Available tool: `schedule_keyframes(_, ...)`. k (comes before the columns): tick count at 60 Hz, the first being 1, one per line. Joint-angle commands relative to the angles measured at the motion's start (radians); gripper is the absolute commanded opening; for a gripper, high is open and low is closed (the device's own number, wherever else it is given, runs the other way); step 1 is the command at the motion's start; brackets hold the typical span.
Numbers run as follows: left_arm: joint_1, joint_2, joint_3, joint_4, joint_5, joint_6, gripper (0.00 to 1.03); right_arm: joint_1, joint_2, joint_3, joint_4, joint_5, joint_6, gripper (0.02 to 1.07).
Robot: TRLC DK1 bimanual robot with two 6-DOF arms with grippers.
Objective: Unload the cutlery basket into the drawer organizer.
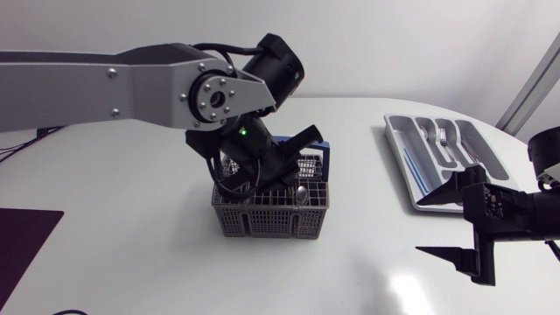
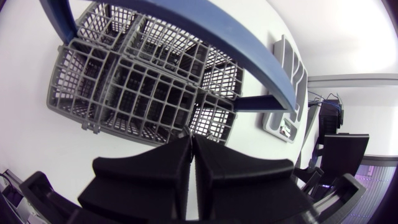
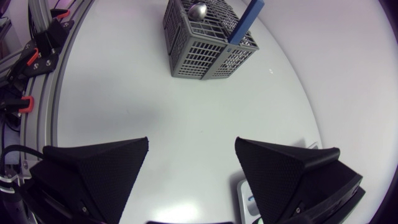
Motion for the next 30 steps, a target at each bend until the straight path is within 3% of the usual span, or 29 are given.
schedule_keyframes(1, 0.006, -0.039, -0.003, -0.003, -0.001, 0.006, 0.03, 0.011, -0.004, -0.023, -0.01, -0.005, 0.023, 1.02)
schedule_keyframes(30, 0.008, -0.088, -0.012, -0.015, 0.054, 0.021, 0.03, 0.061, -0.043, -0.025, -0.011, 0.0, 0.072, 1.02)
